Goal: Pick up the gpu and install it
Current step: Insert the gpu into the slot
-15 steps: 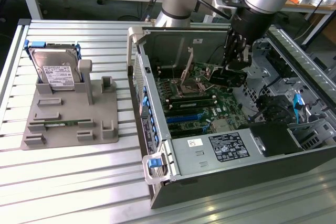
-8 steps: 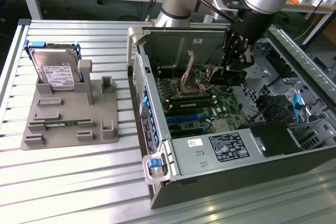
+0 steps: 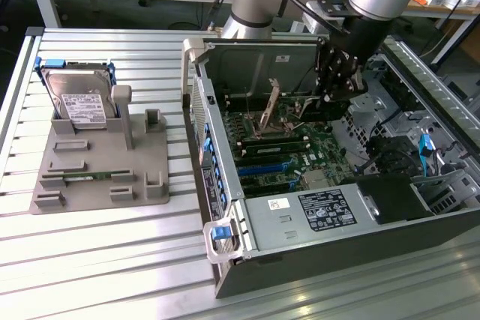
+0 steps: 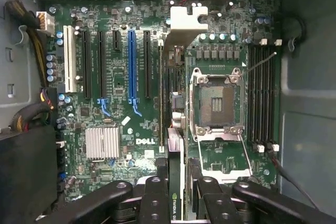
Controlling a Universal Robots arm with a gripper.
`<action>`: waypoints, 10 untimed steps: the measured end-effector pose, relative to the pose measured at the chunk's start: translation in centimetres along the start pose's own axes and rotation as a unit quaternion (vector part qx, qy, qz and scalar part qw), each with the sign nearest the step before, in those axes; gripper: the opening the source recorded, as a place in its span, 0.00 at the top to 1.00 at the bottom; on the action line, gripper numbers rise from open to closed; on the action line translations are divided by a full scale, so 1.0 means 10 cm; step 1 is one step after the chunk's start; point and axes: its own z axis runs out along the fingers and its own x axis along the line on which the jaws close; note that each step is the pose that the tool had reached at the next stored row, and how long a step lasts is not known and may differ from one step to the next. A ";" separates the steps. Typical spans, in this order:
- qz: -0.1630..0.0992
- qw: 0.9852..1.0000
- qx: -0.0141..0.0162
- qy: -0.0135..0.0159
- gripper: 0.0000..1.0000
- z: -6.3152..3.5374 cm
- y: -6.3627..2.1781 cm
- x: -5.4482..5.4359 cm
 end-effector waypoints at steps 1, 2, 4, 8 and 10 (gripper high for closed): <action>-0.008 1.000 0.000 0.000 0.74 0.001 0.000 0.00; -0.019 1.000 -0.001 0.000 0.74 0.002 0.000 0.00; -0.033 0.999 -0.001 0.000 0.74 0.003 0.000 0.00; -0.059 0.998 -0.002 0.001 0.74 0.005 0.000 0.00; -0.082 0.997 -0.002 0.001 0.74 0.008 0.000 0.00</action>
